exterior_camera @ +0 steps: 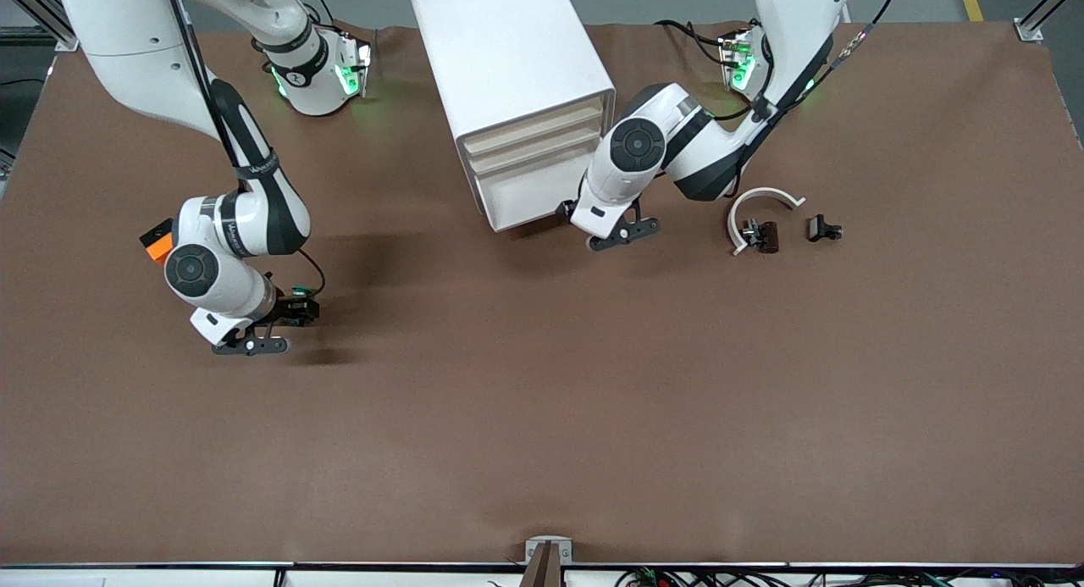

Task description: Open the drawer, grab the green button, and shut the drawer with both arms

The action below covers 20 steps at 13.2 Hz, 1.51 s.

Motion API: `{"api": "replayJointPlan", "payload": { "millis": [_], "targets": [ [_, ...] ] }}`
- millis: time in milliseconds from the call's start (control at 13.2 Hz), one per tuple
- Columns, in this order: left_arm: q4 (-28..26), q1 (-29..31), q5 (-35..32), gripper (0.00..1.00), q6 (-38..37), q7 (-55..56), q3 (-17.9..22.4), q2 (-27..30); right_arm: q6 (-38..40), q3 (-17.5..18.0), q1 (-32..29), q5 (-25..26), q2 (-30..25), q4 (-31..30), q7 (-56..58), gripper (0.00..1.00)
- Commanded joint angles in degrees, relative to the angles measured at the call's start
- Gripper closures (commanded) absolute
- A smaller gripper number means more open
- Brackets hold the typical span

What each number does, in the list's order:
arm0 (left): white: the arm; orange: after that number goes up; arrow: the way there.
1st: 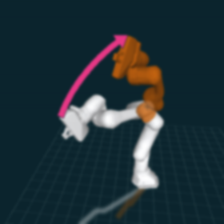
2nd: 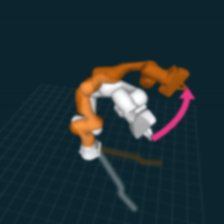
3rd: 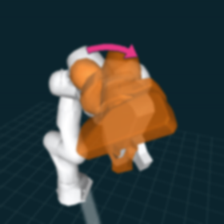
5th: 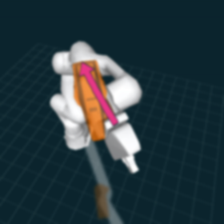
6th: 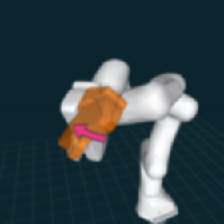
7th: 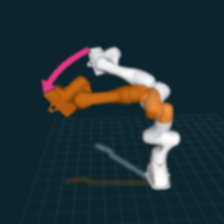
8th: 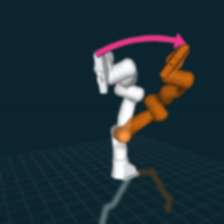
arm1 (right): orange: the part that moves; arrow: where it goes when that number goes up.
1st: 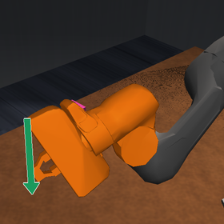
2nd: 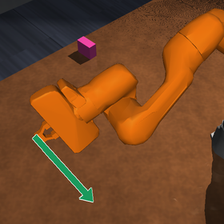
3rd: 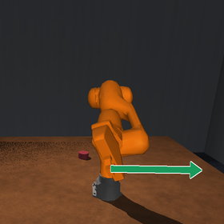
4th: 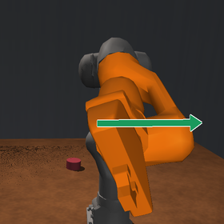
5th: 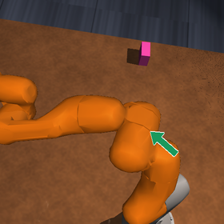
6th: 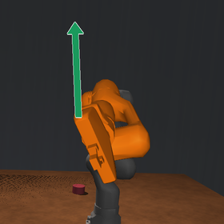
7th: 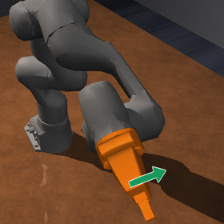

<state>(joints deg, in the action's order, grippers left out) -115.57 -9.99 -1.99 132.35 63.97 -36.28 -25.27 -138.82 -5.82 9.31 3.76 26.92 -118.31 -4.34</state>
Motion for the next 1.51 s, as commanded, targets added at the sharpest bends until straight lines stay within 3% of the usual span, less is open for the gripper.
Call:
{"api": "replayJointPlan", "payload": {
  "millis": [0,605,832,1210,1437],
  "targets": [
    [0.0,0.2,-1.3,0.0,3.6,-0.6,-0.3,-2.4,4.9,1.0,-1.0,0.6,-5.2,-0.4,-1.2,0.0],
    [-0.3,-2.0,-0.6,0.0,4.8,6.0,-1.1,-4.8,22.4,1.0,-2.8,-1.2,-24.8,-0.3,-0.9,0.0],
    [-0.5,-3.6,-0.6,0.0,4.5,9.1,-2.8,-5.0,30.3,0.5,-2.9,-1.6,-31.2,2.4,-0.5,0.0],
    [-0.3,-8.2,-0.6,0.0,4.4,14.2,-3.1,-5.6,44.8,-2.4,-2.9,-1.6,-33.3,15.7,-0.1,0.0],
    [-0.2,-9.7,-0.5,0.0,4.4,15.5,-3.3,-6.3,48.9,-2.4,-2.9,-1.6,-32.9,22.2,-0.2,0.0]
  ]
}}
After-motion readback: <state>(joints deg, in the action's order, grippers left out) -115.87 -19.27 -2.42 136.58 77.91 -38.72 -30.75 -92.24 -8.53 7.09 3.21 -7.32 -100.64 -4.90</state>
